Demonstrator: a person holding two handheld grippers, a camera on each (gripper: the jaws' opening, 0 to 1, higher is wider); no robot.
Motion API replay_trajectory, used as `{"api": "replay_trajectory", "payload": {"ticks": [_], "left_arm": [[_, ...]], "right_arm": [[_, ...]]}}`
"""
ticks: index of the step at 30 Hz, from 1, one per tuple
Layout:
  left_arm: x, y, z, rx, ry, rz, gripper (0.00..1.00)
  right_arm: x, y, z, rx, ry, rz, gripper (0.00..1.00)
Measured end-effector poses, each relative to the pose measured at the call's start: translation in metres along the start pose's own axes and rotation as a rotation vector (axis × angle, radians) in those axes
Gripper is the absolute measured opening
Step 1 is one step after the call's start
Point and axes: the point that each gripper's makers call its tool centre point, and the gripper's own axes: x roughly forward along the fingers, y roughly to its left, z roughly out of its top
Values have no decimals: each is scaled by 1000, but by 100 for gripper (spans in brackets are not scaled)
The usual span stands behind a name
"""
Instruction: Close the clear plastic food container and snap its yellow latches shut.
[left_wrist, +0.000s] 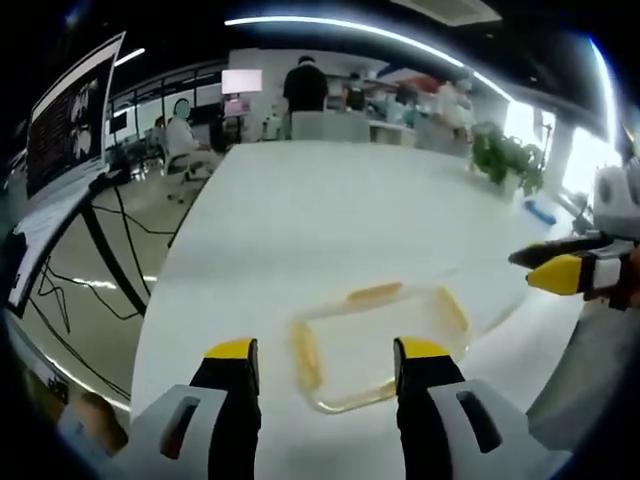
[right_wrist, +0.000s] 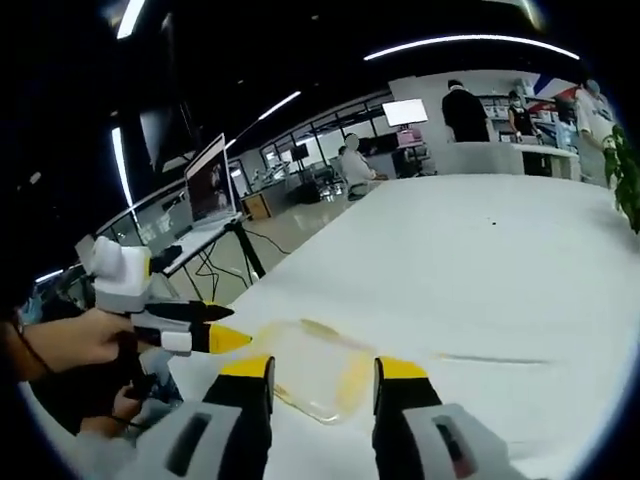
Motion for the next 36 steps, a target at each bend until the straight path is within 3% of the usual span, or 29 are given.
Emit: {"api": "replay_trajectory", "payload": {"ticks": [2, 15, 19, 26, 36], "left_arm": [[3, 2, -3, -9, 8, 0, 51], [20, 4, -16, 23, 49, -12, 39], [25, 6, -17, 30, 56, -3, 34], [33, 9, -22, 24, 73, 9, 28], [32, 15, -30, 32, 93, 29, 17]], "right_arm": [[5, -2, -4, -23, 9, -25, 31], [37, -16, -22, -75, 64, -108, 25], [45, -17, -25, -71, 76, -112, 23], [52, -17, -50, -82, 154, -116, 22], [57, -20, -59, -86, 185, -112, 13]]}}
